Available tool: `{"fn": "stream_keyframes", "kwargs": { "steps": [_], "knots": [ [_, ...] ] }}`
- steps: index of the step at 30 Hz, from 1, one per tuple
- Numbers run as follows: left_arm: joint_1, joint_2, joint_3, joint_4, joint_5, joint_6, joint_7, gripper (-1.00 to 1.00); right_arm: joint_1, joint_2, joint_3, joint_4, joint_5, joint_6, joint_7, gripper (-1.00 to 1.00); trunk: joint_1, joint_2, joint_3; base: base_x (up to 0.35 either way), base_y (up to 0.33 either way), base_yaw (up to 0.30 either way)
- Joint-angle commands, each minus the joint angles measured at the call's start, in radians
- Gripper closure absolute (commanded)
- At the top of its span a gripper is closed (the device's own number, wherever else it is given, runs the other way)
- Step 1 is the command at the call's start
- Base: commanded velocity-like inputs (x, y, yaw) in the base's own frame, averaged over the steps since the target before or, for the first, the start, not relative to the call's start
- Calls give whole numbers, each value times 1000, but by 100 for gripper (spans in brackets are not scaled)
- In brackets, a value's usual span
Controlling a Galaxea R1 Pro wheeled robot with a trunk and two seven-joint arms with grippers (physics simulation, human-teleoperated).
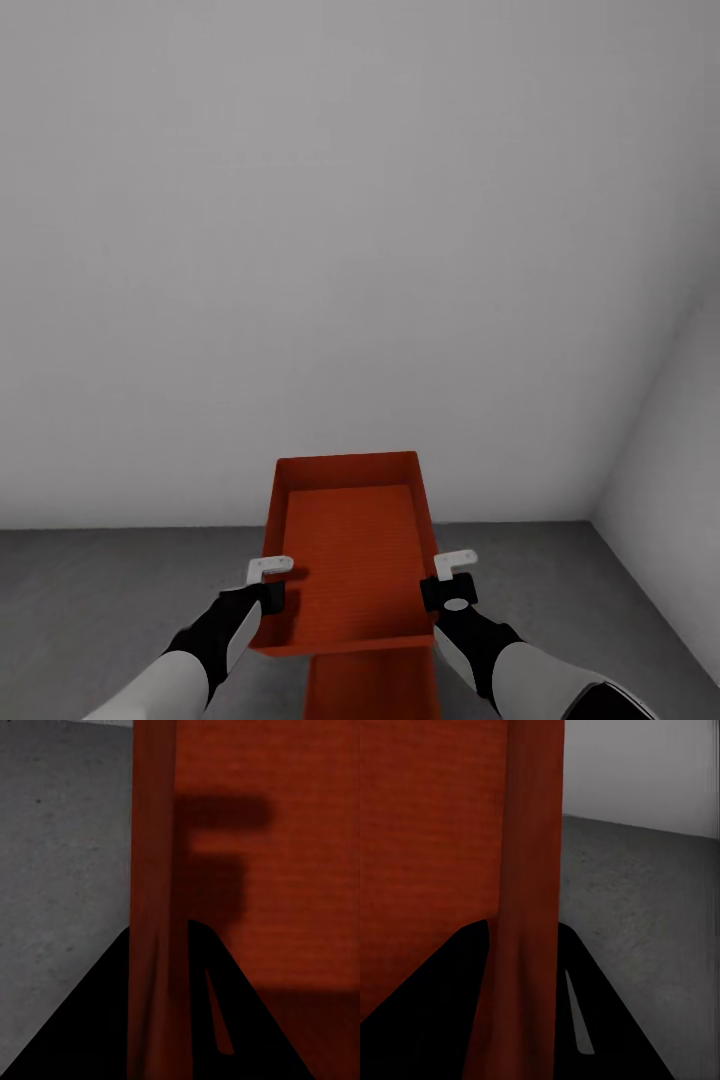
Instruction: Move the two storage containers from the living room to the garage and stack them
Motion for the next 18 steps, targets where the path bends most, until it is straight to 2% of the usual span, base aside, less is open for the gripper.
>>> {"fn": "stream_keyframes", "kwargs": {
  "steps": [1,15,18],
  "knots": [
    [0,45,1,-6,-18,-1,6,100,-1,-6,-12,5,-30,-6,-3,100,0,-1,-2,0,0,-241],
    [0,45,1,-5,-18,-1,6,100,-1,-6,-12,5,-30,-6,-3,100,0,-1,-2,0,0,-241],
    [0,46,1,-6,-18,-1,6,100,-1,-6,-12,5,-30,-6,-3,100,0,-1,-2,0,0,-146]
  ]
}}
